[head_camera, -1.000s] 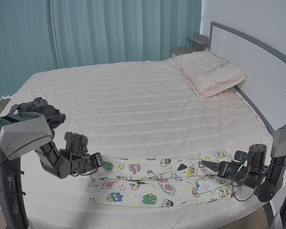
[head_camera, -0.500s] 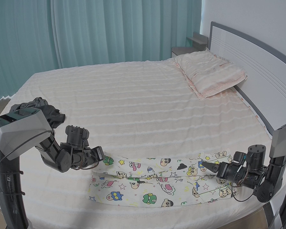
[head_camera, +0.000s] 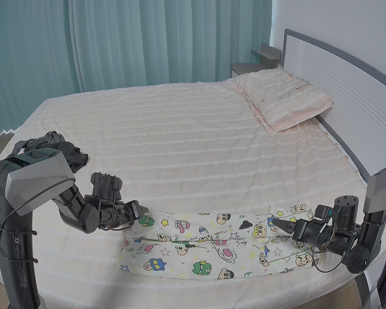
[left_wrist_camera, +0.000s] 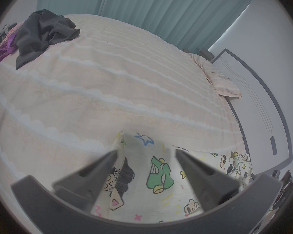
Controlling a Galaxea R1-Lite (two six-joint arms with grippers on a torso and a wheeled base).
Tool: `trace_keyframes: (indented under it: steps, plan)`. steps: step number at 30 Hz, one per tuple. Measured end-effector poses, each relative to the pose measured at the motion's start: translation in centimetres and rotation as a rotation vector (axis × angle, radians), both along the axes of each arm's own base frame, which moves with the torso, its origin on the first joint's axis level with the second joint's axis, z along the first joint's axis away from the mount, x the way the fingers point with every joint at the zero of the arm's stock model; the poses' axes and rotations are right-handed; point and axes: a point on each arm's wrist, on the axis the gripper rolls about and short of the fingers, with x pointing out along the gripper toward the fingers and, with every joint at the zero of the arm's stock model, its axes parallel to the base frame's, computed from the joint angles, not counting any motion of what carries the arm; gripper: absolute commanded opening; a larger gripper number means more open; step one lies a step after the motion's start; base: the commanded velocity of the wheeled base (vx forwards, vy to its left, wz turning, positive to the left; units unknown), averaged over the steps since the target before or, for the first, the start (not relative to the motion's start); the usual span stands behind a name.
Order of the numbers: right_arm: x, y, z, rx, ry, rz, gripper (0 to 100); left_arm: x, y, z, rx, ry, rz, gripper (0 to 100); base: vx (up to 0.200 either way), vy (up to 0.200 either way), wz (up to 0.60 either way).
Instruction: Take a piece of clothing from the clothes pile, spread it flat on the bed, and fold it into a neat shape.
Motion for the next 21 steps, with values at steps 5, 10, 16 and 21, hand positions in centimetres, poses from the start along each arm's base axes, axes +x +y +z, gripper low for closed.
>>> trace_keyframes:
  steps: [5, 10, 16, 21]
  plan:
    - [0.0, 0.0, 0.0, 0.0, 0.0, 0.001, 100, 0.1, 0.3, 0.2, -0.002, -0.006, 0.011, 100, 0.0, 0.0, 0.0]
    - [0.0, 0.0, 0.0, 0.0, 0.0, 0.0, 100, 0.1, 1.0, 1.7, -0.013, -0.03, 0.036, 100, 0.0, 0.0, 0.0]
    - [0.0, 0.0, 0.0, -0.002, -0.002, 0.001, 100, -0.7, 1.6, 4.4, -0.074, -0.014, 0.097, 100, 0.0, 0.0, 0.0]
    - [0.0, 0.0, 0.0, -0.003, -0.001, 0.001, 100, -1.7, -0.2, 5.9, -0.157, 0.001, 0.12, 100, 0.0, 0.0, 0.0]
